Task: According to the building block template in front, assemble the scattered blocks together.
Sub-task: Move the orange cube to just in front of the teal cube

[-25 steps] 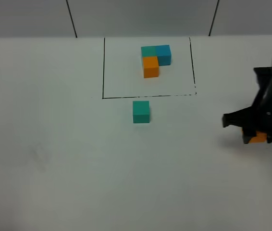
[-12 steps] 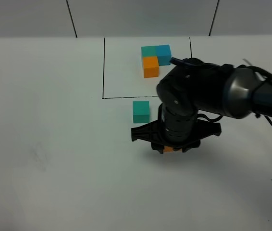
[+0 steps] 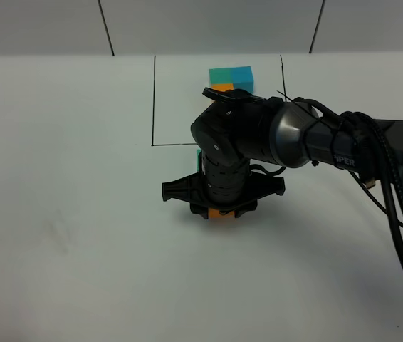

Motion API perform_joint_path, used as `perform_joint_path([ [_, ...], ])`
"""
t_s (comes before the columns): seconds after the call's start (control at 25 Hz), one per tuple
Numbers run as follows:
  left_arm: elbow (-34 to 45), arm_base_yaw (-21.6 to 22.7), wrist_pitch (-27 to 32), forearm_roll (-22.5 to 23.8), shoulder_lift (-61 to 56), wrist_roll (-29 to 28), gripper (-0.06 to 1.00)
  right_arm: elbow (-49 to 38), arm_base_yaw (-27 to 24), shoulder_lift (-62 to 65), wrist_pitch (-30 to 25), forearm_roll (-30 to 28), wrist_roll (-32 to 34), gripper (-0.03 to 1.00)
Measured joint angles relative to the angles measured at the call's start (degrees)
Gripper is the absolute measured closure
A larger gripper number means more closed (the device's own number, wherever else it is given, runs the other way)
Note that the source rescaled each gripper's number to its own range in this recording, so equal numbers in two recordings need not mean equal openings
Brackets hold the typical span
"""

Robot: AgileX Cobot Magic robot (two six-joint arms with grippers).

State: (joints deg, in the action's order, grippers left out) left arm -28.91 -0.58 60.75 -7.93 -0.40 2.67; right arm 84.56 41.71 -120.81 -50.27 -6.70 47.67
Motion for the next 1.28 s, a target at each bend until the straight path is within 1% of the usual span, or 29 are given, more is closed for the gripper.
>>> perform_joint_path([
  [0.28,0.00,0.00,0.00,0.00,0.00,0.00,0.22,2.69,0.00,-3.10,1.06,0.00,-0.18,0.97],
  [0.6,0.00,0.00,0.00,0.00,0.00,0.00,0.22,3.49,0.64,-4.91,2.20,-0.11,-0.40,0.97],
  [1.0,0.00,0.00,0.00,0.00,0.00,0.00,0.22,3.98,0.68,-5.54,2.77,-1.99,-0.46,0.97],
  [1.28,0.00,0.00,0.00,0.00,0.00,0.00,0.22,3.98,-0.53,-5.59,3.58,-2.18,-0.51,0.97],
])
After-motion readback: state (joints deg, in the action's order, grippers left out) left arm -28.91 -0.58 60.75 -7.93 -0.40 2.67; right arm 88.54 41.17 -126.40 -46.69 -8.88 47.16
